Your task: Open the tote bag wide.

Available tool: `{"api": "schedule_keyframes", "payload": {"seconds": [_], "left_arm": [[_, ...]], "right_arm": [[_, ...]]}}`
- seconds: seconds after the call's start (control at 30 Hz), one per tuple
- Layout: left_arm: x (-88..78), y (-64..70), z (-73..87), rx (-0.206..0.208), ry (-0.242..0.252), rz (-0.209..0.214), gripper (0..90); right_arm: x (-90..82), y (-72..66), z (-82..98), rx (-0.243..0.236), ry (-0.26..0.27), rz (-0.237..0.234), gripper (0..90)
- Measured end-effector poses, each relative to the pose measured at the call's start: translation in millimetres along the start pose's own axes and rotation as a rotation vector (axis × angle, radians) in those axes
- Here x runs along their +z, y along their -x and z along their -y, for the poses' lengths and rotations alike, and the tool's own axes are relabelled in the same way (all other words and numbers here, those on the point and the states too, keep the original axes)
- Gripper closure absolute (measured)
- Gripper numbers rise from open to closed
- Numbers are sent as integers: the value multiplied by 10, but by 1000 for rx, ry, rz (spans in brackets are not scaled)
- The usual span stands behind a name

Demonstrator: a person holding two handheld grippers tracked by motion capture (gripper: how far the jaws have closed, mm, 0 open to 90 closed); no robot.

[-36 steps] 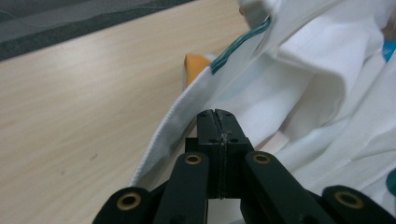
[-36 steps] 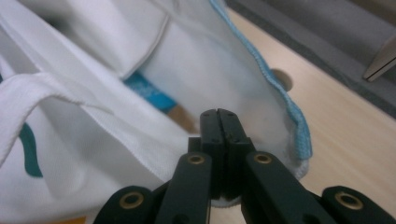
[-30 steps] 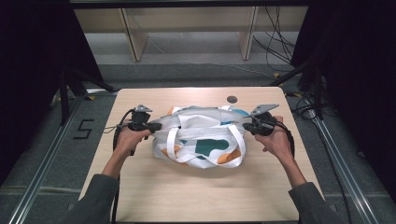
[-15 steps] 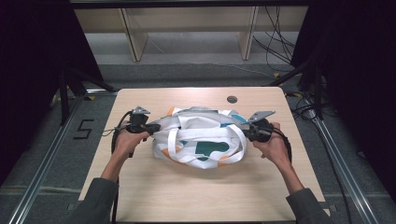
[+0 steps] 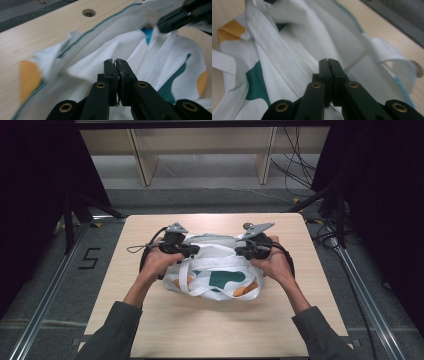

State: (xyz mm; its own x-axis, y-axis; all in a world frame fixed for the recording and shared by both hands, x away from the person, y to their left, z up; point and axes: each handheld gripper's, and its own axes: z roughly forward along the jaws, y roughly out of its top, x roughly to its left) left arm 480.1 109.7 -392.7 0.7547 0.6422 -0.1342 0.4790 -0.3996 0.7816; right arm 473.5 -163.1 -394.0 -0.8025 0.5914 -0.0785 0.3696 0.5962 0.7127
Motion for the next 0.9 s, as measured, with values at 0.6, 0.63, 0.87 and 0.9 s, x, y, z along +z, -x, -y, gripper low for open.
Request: {"api": "schedule_keyframes", "payload": {"seconds": [0.6, 0.63, 0.87, 0.9], "left_arm": [[789, -184, -219, 126, -265, -285, 895], [806, -202, -240, 145, -288, -316, 895], [868, -242, -238, 145, -276, -352, 893], [832, -235, -234, 130, -255, -331, 888]], "right_arm": [[143, -610, 492, -134, -221, -203, 900], [122, -646, 523, -102, -225, -208, 900], [144, -767, 598, -156, -226, -220, 900], [130, -767, 585, -149, -218, -220, 900]]}}
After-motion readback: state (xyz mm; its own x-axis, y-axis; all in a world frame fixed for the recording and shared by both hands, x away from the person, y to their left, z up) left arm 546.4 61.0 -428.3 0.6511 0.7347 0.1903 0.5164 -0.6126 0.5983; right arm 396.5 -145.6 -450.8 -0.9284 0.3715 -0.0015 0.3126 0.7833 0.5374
